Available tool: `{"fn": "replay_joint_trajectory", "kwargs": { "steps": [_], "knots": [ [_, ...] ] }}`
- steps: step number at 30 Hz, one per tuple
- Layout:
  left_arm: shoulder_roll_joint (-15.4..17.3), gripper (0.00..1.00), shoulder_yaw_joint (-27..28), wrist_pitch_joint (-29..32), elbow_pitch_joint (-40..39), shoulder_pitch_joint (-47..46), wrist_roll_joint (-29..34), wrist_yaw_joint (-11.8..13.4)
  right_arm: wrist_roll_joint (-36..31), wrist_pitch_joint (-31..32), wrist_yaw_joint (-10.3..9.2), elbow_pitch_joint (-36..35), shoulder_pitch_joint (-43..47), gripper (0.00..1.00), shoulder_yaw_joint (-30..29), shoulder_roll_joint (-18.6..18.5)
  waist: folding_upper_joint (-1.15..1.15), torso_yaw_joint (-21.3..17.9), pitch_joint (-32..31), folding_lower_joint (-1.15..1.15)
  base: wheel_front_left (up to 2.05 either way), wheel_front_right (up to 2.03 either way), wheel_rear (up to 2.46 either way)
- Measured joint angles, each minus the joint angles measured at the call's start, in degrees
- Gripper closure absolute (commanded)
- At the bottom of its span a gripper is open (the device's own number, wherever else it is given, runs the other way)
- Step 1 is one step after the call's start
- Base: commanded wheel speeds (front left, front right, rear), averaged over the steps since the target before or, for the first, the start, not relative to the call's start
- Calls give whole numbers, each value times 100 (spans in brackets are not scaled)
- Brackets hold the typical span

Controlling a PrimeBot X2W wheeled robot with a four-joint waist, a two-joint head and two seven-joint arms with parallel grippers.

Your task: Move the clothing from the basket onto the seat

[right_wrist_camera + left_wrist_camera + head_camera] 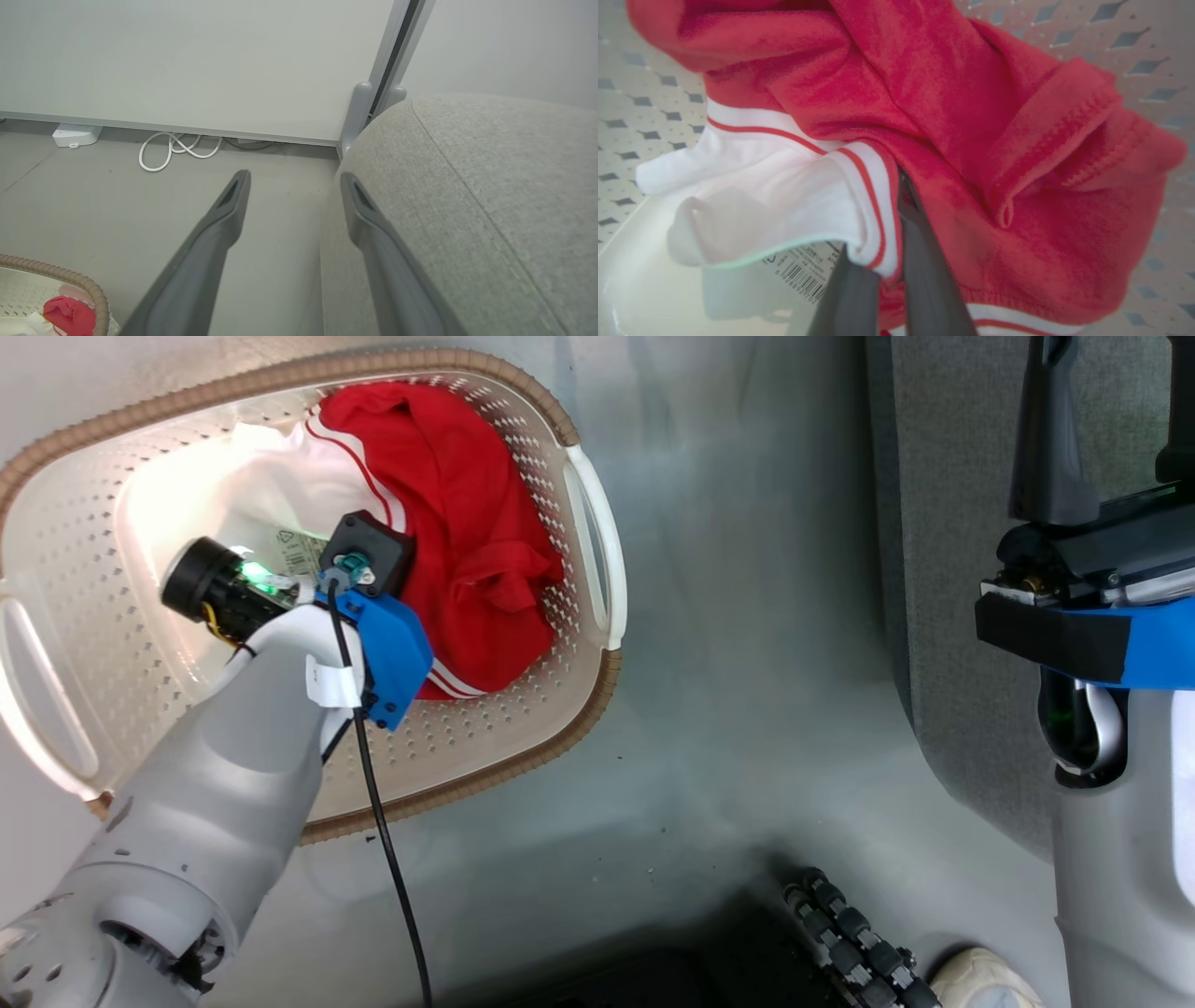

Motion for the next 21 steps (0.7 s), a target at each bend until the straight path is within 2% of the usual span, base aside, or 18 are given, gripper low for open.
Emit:
{"fn": "replay_joint_trajectory", "kwargs": {
  "steps": [8, 16, 21],
  "knots": [
    [-165, 100, -194, -191, -286, 110, -523, 0, -35, 0, 0, 109, 44, 0, -89, -67, 0, 189, -320, 0, 0, 0, 0],
    [-326, 100, -394, -388, -662, 406, -892, 0, -57, 0, 0, 269, 222, 0, -156, -156, 0, 447, -938, 0, 0, 0, 0],
    [-342, 100, -74, -404, -1245, 608, -914, 0, -60, 0, 0, 391, 446, 0, -209, -231, 0, 629, -1476, -1, 0, 0, 0]
  ]
}}
